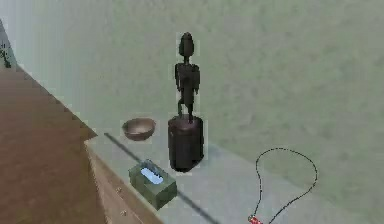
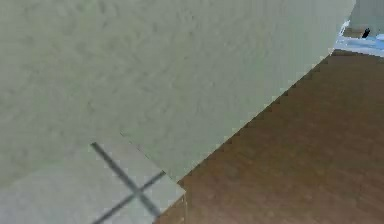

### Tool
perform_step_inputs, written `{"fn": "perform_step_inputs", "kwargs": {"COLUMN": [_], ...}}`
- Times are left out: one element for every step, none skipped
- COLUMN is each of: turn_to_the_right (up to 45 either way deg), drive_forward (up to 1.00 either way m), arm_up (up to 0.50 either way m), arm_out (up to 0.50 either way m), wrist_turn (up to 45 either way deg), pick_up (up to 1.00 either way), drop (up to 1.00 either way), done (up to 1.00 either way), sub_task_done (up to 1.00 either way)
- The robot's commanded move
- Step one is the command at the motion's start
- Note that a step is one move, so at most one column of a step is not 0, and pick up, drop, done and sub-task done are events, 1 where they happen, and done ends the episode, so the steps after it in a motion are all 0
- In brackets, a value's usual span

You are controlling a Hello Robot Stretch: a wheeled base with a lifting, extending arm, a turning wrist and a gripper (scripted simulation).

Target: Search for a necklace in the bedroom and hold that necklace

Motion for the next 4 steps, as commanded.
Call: {"fn": "perform_step_inputs", "kwargs": {"turn_to_the_right": [-45.0, -18.0, 0.0, 0.0], "drive_forward": [0.0, 0.0, 0.0, 0.0], "arm_up": [0.0, 0.0, 0.5, 0.38], "arm_out": [0.0, 0.0, 0.0, 0.0], "wrist_turn": [0.0, 0.0, 0.0, 0.0], "pick_up": [0.0, 0.0, 0.0, 0.0], "drop": [0.0, 0.0, 0.0, 0.0], "done": [0.0, 0.0, 0.0, 0.0], "sub_task_done": [0.0, 0.0, 0.0, 0.0]}}
